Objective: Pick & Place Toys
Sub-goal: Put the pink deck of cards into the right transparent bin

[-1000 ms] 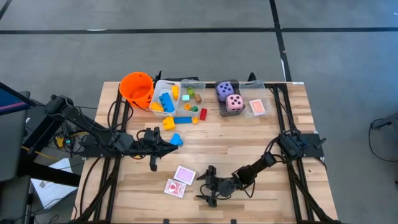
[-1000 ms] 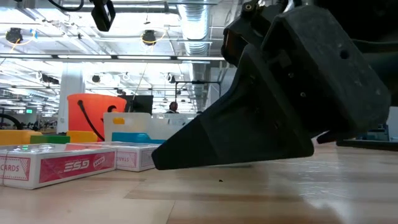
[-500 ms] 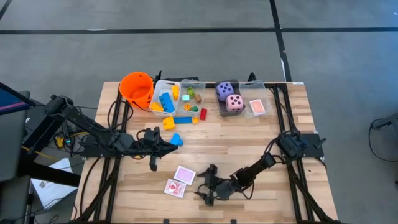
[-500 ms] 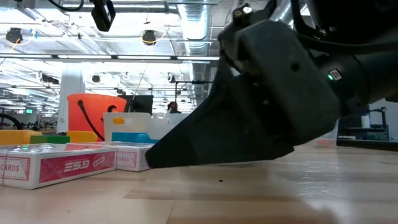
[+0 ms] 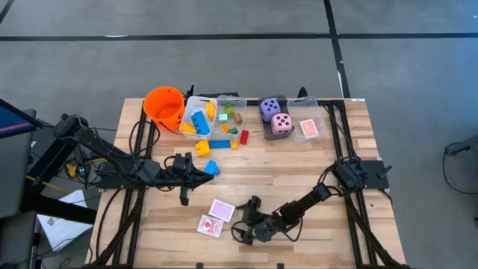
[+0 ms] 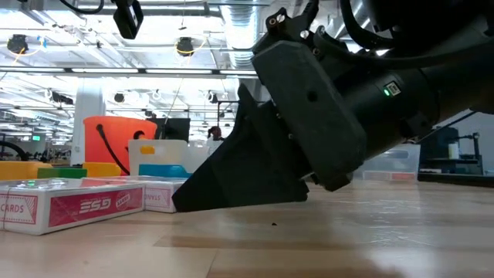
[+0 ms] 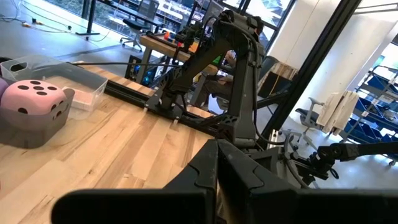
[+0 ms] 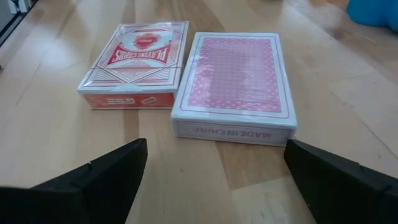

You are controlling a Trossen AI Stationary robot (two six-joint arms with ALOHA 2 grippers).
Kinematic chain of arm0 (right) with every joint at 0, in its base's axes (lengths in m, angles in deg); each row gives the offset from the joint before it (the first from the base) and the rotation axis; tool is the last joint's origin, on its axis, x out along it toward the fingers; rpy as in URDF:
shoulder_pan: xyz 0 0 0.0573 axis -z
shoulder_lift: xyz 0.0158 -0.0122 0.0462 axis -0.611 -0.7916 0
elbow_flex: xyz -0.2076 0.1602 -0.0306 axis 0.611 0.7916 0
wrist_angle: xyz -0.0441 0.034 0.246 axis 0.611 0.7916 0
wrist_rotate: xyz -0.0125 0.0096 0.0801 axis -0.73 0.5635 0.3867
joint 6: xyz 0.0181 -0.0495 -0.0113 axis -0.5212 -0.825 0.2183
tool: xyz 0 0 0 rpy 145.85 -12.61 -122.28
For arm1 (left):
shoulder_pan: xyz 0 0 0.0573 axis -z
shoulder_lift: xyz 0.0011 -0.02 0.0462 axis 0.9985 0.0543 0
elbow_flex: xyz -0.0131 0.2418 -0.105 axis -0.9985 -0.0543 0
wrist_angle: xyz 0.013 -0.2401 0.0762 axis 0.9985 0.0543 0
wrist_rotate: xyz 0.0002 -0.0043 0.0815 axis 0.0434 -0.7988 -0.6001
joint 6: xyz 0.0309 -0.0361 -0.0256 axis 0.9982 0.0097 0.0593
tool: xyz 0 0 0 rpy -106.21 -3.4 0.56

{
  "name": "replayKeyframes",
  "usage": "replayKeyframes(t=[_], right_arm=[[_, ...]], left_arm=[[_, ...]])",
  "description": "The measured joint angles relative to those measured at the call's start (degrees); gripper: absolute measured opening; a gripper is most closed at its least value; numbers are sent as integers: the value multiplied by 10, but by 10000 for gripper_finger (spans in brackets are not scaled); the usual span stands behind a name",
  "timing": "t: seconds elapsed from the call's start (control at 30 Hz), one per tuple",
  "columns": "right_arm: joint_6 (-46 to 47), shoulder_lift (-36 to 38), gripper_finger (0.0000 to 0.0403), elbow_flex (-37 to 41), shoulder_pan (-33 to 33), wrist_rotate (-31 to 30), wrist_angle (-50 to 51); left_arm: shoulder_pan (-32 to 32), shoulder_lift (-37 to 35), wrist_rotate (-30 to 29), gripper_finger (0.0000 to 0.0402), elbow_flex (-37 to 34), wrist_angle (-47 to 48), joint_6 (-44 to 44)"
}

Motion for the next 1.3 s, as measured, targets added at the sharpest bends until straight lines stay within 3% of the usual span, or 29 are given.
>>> replayKeyframes(t=[1.3], right_arm=[[26, -3, 378, -19, 11, -23, -7]], left_arm=[[0, 0, 0, 0, 0, 0, 0]])
